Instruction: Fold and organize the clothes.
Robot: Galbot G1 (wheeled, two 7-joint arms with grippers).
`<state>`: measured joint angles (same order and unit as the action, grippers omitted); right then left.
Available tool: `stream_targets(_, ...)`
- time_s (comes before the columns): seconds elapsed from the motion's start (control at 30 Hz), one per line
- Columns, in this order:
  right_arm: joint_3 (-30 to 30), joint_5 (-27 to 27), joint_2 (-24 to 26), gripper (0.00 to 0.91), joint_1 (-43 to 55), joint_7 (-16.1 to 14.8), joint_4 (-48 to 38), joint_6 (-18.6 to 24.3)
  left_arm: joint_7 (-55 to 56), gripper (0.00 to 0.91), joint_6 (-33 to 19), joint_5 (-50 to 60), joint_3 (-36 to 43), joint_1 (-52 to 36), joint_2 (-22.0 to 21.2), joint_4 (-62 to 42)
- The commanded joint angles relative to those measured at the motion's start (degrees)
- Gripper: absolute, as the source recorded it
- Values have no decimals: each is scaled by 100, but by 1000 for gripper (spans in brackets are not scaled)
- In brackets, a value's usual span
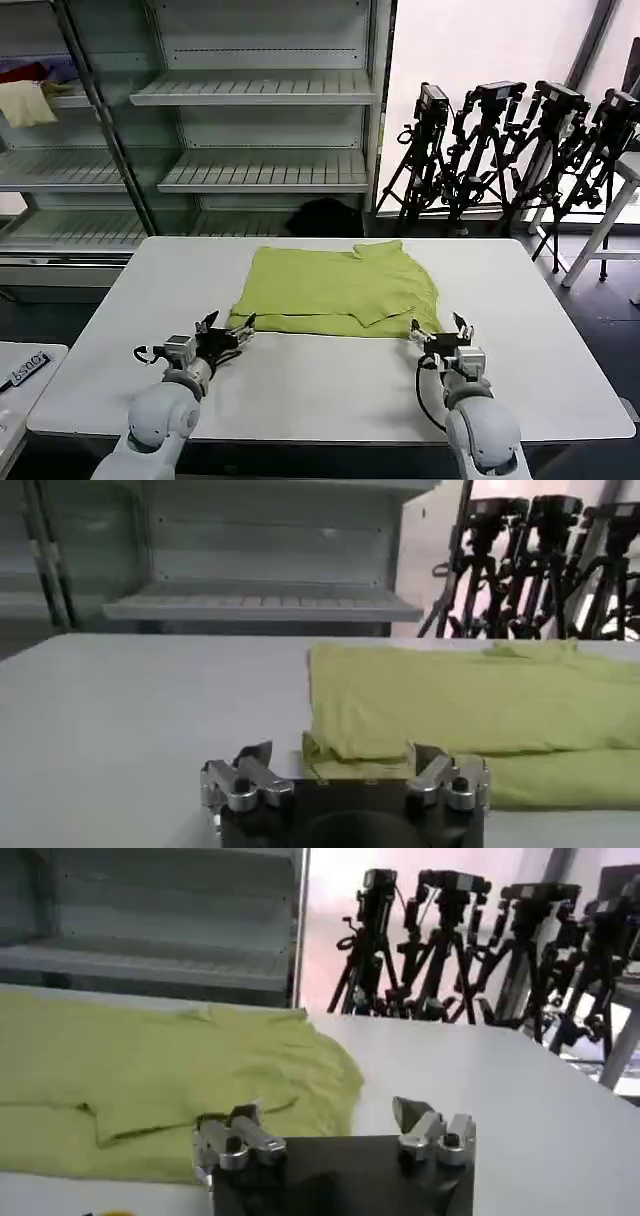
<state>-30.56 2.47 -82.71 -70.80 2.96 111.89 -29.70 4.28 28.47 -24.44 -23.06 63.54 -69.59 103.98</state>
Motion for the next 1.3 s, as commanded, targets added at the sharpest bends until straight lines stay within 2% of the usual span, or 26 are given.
stream_targets(0.03, -386, 112, 19, 695, -645, -59, 260, 84, -13, 907, 79, 21, 71, 182, -81, 162)
stream_targets(0.07, -391, 109, 16, 675, -643, -58, 238, 85, -14, 907, 82, 19, 79, 174, -96, 141)
stream_targets(0.1, -395, 106, 13, 615, -628, -63, 196, 100, -14, 907, 85, 21, 93, 159, -106, 103)
stream_targets(0.17, -389, 88, 10, 574, -604, -61, 154, 104, -16, 907, 87, 20, 103, 144, -117, 62)
stream_targets(0.2, -379, 66, 3, 514, -565, -64, 98, 107, -23, 907, 91, 20, 106, 135, -119, 38)
stream_targets(0.27, -341, 13, -16, 383, -465, -65, -38, 108, -28, 907, 92, 19, 108, 117, -121, -7)
stream_targets(0.3, -326, -6, -21, 202, -430, -63, -86, 111, -33, 907, 93, 18, 107, 109, -125, -27)
stream_targets(0.37, -294, -42, -29, 30, -382, -60, -158, 120, -39, 907, 94, 16, 103, 102, -121, -55)
stream_targets(0.4, -274, -69, -36, 0, -361, -56, -191, 125, -37, 907, 94, 15, 100, 103, -122, -67)
stream_targets(0.43, -260, -94, -44, 0, -345, -57, -216, 132, -38, 907, 95, 15, 96, 103, -122, -79)
stream_targets(0.47, -245, -101, -46, 0, -334, -60, -229, 145, -49, 867, 94, 13, 92, 107, -117, -88)
stream_targets(0.5, -236, -102, -45, 0, -329, -61, -233, 147, -52, 756, 95, 13, 91, 112, -114, -93)
stream_targets(0.57, -232, -113, -43, 0, -321, -69, -238, 149, -63, 635, 98, 15, 90, 117, -112, -108)
stream_targets(0.67, -232, -113, -41, 0, -314, -72, -238, 156, -63, 171, 146, 17, 91, 124, -114, -130)
stream_targets(0.7, -232, -112, -39, 0, -315, -73, -236, 156, -66, 60, 153, 19, 90, 122, -120, -139)
stream_targets(0.73, -230, -111, -37, 0, -316, -76, -228, 157, -68, 20, 156, 18, 91, 120, -121, -147)
stream_targets(1.3, -240, -92, -7, 0, -429, -118, -49, 169, -57, 0, 129, 30, 110, 198, -107, -15)
